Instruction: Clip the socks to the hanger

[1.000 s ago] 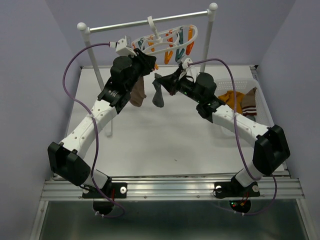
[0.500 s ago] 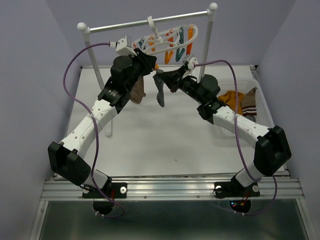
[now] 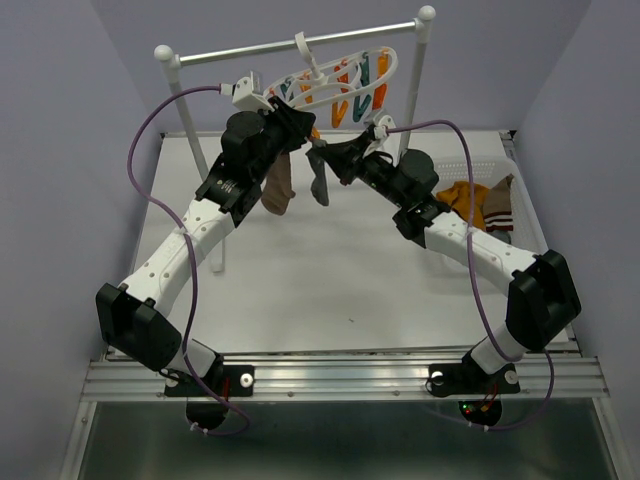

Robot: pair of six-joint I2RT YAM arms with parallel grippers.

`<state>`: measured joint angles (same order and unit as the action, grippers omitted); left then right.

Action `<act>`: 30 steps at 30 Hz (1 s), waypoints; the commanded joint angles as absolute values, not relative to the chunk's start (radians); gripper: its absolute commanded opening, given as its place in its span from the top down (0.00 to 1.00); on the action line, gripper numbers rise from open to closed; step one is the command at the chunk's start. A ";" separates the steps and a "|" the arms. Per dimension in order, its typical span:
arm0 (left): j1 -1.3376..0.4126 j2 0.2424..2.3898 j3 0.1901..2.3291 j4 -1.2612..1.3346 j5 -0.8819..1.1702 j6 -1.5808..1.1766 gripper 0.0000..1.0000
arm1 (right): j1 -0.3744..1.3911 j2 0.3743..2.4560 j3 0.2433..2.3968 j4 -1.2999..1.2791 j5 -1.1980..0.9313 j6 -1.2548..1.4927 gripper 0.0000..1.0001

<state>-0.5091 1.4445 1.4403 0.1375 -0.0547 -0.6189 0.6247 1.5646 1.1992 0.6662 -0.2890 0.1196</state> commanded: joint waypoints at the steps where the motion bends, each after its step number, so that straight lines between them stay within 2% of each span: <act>1: -0.518 1.454 1.462 0.068 -0.023 -0.624 1.00 | 0.637 1.568 1.203 0.747 -0.232 0.098 0.99; 9: -0.518 1.450 1.468 0.046 -0.038 -0.621 1.00 | 0.637 1.586 1.196 0.700 -0.147 0.055 0.99; 16: -0.518 1.459 1.482 0.041 -0.038 -0.615 1.00 | 0.647 1.606 1.229 0.644 -0.166 0.049 0.99; 30: -0.518 1.459 1.474 0.035 -0.063 -0.618 1.00 | 0.647 1.586 1.229 0.689 -0.149 0.121 0.99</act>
<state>-0.5087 1.4521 1.4559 0.1135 -0.0635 -0.6193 0.6373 1.6131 1.1965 0.6151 -0.1638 0.0929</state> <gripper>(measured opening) 0.313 0.039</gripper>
